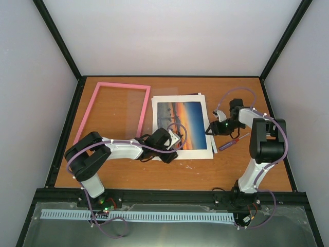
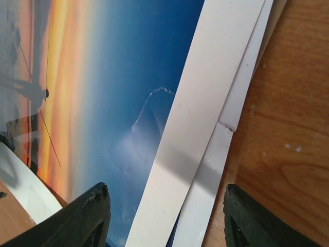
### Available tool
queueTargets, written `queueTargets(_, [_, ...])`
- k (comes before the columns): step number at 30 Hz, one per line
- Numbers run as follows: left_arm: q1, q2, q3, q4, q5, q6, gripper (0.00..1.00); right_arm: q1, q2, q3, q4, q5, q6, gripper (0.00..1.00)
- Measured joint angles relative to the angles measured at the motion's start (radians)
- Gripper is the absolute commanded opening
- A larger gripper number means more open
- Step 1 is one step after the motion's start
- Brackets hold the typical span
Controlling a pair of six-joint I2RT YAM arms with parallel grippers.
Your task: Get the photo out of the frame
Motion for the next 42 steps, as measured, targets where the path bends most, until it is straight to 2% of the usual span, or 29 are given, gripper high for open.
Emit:
queueTargets(7, [0.000, 0.000, 0.000, 0.001, 0.000, 0.000, 0.63, 0.000, -0.026, -0.019, -0.013, -0.003, -0.025, 0.58])
queueTargets(11, [0.000, 0.000, 0.000, 0.001, 0.000, 0.000, 0.63, 0.000, -0.024, -0.019, -0.028, -0.018, -0.034, 0.62])
queueTargets(24, [0.000, 0.000, 0.000, 0.002, 0.000, 0.000, 0.63, -0.005, 0.043, 0.006, -0.069, -0.082, -0.043, 0.62])
queueTargets(42, [-0.001, 0.009, -0.001, 0.023, 0.002, 0.000, 0.63, -0.005, 0.008, -0.008, -0.059, -0.055, -0.047, 0.61])
